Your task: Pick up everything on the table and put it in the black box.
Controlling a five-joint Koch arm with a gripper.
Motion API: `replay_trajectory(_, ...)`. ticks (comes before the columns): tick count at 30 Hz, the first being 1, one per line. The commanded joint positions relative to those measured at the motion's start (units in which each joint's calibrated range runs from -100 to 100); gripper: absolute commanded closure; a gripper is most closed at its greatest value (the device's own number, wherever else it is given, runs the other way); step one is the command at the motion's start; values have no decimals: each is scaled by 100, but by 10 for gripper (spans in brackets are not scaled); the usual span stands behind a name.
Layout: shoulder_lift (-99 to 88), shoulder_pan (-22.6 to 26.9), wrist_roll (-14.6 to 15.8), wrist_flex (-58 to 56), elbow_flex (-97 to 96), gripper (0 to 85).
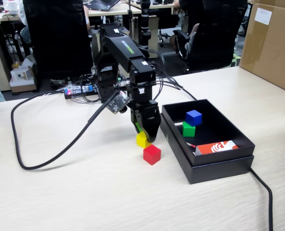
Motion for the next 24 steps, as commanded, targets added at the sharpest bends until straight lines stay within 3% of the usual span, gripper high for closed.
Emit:
replay_trajectory(1,-214,-49,73,17,444,791)
replay_trajectory(8,-1350,98,98,17,689,801)
replay_trajectory(13,-1866,527,181,17,1813,799)
replay_trajectory(18,-489,855,332,-18,2883,799)
replay_trajectory(24,302,913,396,-35,2828,799)
